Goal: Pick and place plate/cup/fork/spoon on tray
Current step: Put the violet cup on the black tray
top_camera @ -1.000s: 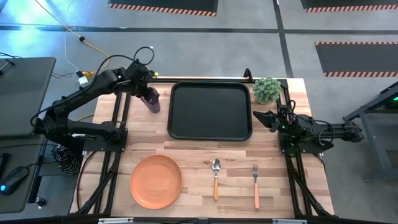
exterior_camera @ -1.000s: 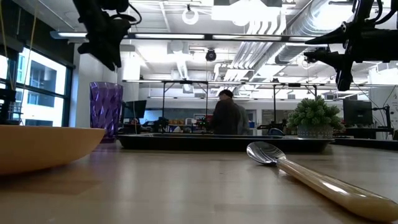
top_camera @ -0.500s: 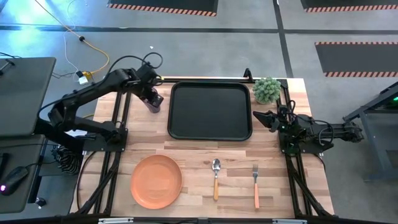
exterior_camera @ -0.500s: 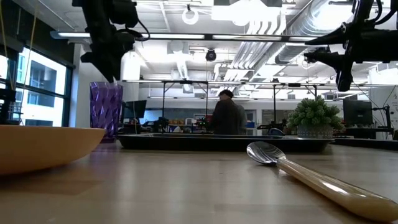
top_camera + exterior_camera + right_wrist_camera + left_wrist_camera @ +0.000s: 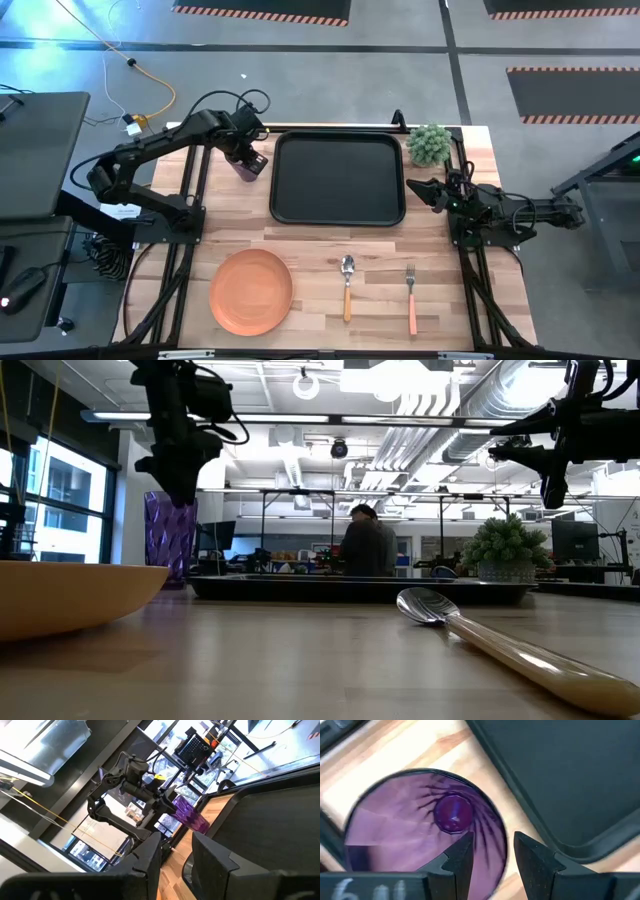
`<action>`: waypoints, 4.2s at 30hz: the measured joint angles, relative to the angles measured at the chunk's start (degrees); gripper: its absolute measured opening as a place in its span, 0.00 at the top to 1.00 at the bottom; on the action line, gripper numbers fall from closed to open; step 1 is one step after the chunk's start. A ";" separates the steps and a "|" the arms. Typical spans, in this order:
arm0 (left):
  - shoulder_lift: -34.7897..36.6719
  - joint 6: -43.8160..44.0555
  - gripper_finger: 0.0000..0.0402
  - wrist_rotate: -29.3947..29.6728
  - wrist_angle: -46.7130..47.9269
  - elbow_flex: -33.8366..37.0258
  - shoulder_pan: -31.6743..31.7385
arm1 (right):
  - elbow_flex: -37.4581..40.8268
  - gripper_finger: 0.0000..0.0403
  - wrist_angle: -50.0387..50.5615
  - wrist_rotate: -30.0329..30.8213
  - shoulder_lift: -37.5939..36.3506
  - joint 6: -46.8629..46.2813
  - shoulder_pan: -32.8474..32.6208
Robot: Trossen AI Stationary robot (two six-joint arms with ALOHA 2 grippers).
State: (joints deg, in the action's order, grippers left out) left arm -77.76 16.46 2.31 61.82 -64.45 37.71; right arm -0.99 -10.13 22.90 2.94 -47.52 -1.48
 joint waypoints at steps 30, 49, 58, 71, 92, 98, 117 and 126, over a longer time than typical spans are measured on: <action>0.61 -7.22 0.99 1.57 0.41 -0.23 -2.06 | 0.00 0.74 -0.02 0.65 0.00 0.02 0.00; 0.74 -26.66 0.99 3.34 -0.44 -15.01 -4.02 | 0.00 0.74 -0.02 6.12 0.00 -0.01 0.00; -4.99 -35.13 0.99 3.32 -2.07 -23.72 -4.00 | 0.00 0.74 0.11 6.97 0.00 -0.27 -0.01; -16.84 -35.06 0.98 2.68 -1.51 -29.46 -4.02 | 0.00 0.74 0.58 7.08 0.00 -0.44 -0.01; -26.55 -26.10 0.98 -0.07 -1.72 -29.38 -8.26 | 0.00 0.74 0.85 6.41 0.00 -0.44 -0.01; -26.99 -25.56 0.98 2.67 -1.60 -29.38 -8.26 | 0.00 0.74 0.87 5.75 0.00 -0.44 -0.02; -27.86 -27.02 0.97 5.36 -1.64 -29.40 -9.16 | 0.00 0.74 0.85 5.14 0.00 -0.44 0.00; -28.06 -27.09 0.96 5.94 -1.79 -29.38 -9.18 | 0.00 0.74 0.85 5.03 0.00 -0.44 -0.02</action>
State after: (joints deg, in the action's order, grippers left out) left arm -105.82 -10.63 8.25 60.03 -93.82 28.53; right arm -0.99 -9.28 27.92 2.94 -47.97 -1.49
